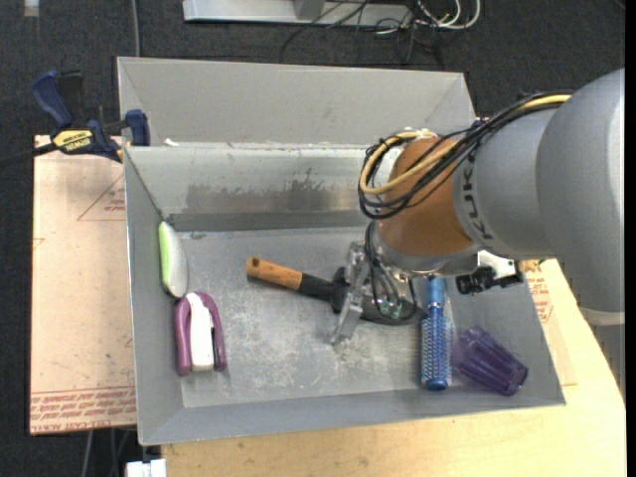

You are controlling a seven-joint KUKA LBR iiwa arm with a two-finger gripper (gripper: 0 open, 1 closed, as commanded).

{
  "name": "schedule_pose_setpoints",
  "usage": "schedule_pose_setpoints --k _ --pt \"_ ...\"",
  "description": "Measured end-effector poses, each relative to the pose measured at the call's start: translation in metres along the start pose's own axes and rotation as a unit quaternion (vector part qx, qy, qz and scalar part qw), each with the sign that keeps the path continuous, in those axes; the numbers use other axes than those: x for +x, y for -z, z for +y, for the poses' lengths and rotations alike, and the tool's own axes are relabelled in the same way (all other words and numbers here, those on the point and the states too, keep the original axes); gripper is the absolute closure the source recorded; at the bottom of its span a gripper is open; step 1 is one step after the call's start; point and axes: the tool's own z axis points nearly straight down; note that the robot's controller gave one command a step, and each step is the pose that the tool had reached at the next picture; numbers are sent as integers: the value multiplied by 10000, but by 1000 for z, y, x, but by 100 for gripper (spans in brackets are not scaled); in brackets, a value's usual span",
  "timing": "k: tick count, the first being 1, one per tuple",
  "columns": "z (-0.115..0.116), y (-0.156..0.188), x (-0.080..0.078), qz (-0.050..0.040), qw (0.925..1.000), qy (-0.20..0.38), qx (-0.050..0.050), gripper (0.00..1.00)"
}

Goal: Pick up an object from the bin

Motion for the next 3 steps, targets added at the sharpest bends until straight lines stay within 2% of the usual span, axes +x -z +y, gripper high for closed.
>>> schedule_pose_setpoints --k 1,2,3 --pt "11 0 -2 7 9973 737 1 0" --pt "4 3 -3 -51 10000 15 -39 0" --pt "13 5 -7 -84 9973 729 -28 100"
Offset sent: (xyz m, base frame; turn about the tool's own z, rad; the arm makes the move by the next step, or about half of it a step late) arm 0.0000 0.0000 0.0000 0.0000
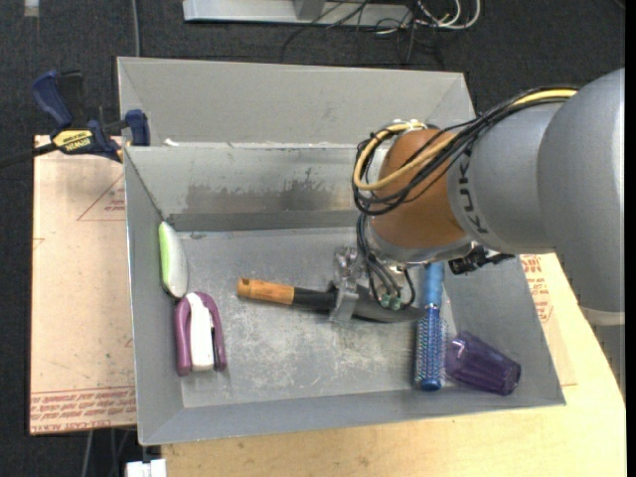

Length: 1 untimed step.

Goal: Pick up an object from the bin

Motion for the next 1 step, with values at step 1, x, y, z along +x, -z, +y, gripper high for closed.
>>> schedule_pose_setpoints --k 1 --pt "0 0 0 0 10000 -1 0 100"
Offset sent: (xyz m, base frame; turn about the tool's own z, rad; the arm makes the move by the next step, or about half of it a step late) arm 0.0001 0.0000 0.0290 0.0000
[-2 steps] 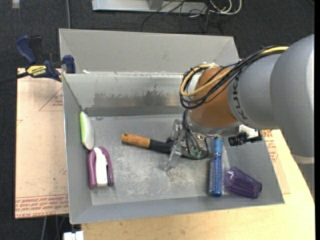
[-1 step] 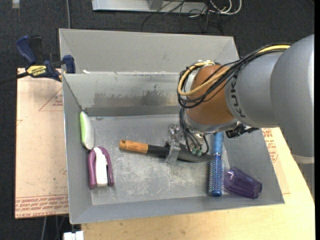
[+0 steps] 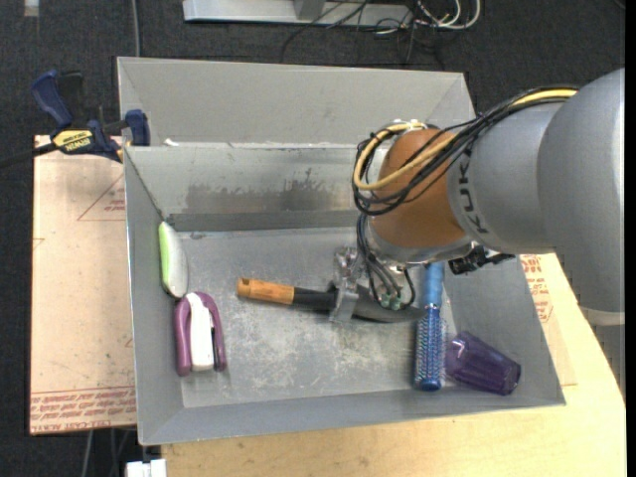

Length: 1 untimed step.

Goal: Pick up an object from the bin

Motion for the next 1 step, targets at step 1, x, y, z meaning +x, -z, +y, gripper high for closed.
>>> schedule_pose_setpoints --k 1 --pt "0 4 0 3 10000 -1 1 100"
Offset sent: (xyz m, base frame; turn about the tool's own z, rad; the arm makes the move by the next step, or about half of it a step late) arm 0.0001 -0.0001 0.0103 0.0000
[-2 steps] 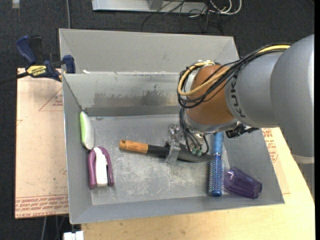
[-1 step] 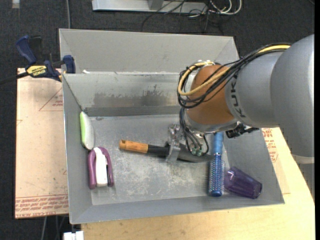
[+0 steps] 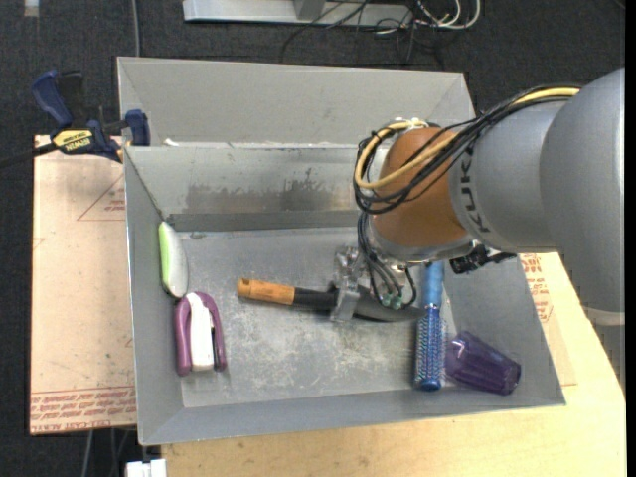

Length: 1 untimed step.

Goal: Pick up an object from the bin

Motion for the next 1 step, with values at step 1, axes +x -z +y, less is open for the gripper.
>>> schedule_pose_setpoints --k 1 --pt "0 10 -2 -24 10000 -1 -7 100"
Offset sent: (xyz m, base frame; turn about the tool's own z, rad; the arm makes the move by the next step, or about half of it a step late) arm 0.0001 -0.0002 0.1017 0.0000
